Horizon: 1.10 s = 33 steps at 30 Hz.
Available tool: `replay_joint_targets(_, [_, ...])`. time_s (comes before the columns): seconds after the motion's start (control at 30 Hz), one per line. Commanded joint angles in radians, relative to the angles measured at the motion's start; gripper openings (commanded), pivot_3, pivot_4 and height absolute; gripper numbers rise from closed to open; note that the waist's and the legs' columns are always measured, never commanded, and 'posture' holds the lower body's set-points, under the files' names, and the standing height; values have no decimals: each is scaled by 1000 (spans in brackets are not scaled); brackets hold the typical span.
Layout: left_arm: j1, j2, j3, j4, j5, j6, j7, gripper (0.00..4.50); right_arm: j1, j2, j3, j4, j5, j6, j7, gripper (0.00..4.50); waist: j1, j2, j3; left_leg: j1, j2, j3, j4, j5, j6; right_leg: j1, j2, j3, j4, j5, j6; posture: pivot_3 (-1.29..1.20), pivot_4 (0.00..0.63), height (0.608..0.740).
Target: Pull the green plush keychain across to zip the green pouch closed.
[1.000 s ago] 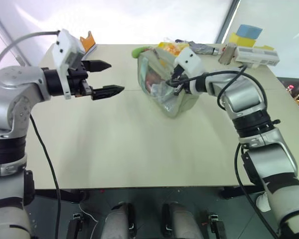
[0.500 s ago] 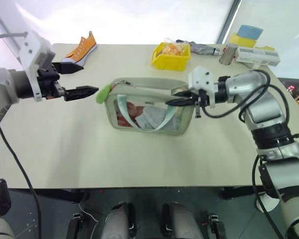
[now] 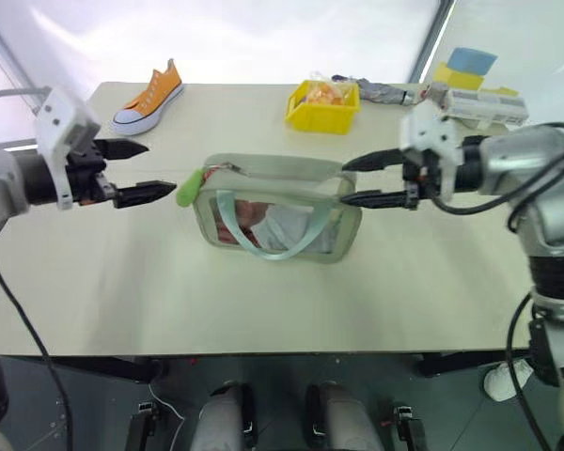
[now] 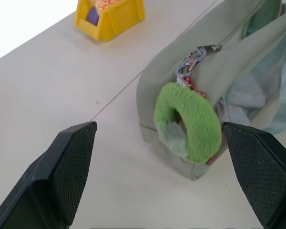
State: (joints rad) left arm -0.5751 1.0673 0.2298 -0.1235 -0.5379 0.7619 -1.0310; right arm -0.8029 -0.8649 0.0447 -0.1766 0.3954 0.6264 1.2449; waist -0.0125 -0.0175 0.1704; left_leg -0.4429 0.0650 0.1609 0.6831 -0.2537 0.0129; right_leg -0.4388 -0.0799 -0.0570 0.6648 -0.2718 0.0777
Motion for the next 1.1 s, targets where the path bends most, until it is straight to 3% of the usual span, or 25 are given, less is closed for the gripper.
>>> replay_joint_targets(0.03, [17, 6, 46, -59, -27, 18, 19, 4500, 46, -8, -23, -102, 62, 80, -27, 2625, 0, 0, 0, 0, 0, 0, 0, 0, 0, 0, 0, 0, 0, 0, 0, 0, 150, 740])
replay_joint_targets(0.3, [75, -27, 18, -156, -52, 45, 60, 4500, 89, 17, 31, -74, -3, 6, -80, 2625, 0, 0, 0, 0, 0, 0, 0, 0, 0, 0, 0, 0, 0, 0, 0, 0, 150, 740])
replay_joint_targets(0.4, [79, -34, 7, -153, -51, 40, 64, 4500, 86, 24, 33, -62, -4, -5, -87, 1768, 0, 0, 0, 0, -1, 0, 0, 0, 0, 0, 0, 0, 0, 0, 0, 0, 150, 740])
replay_joint_targets(0.5, [77, -58, -18, -160, -46, 34, 82, 4500, 84, 26, 37, -53, -4, -17, -86, 246, 1, 0, 0, 0, -1, 0, 0, 0, 0, 0, 0, 0, 0, 0, 0, 0, 150, 740])
replay_joint_targets(0.53, [76, -66, -23, -161, -46, 33, 88, 4500, 84, 26, 39, -51, -6, -20, -86, 15, 1, 0, 0, 0, -1, 0, 0, 0, 0, 0, 0, 0, 0, 0, 0, 0, 150, 740])
replay_joint_targets(0.73, [72, -103, -57, -136, -15, 11, 121, 4500, 76, 26, 49, -47, -22, -36, -98, 15, 1, 0, 0, 0, -1, 0, 0, 0, 0, 0, 0, 0, 0, 0, 0, 0, 150, 740])
replay_joint_targets(0.83, [69, -109, -49, -133, -12, 5, 126, 3644, 79, 26, 52, -51, -25, -40, -102, 0, 1, 0, 0, 0, -1, 0, 0, 0, 0, 0, 0, 0, 0, 0, 0, 0, 150, 740])
replay_joint_targets(1.03, [25, -76, -27, -123, -39, 26, 98, 446, 84, 31, 51, -54, -27, -48, -112, 0, 1, 0, 0, 0, -1, 0, 0, 0, 0, 0, 0, 0, 0, 0, 0, 0, 150, 740])
replay_joint_targets(1.07, [12, -68, -31, -117, -35, 22, 93, 55, 81, 35, 52, -52, -28, -49, -115, 0, 0, 0, 0, 0, -1, 0, 0, 0, 0, 0, 0, 0, 0, 0, 0, 0, 150, 740])
replay_joint_targets(1.1, [3, -63, -35, -112, -32, 19, 90, 55, 79, 37, 52, -51, -29, -49, -117, 0, 0, 0, 0, 0, -1, 0, 0, 0, 0, 0, 0, 0, 0, 0, 0, 0, 150, 740])
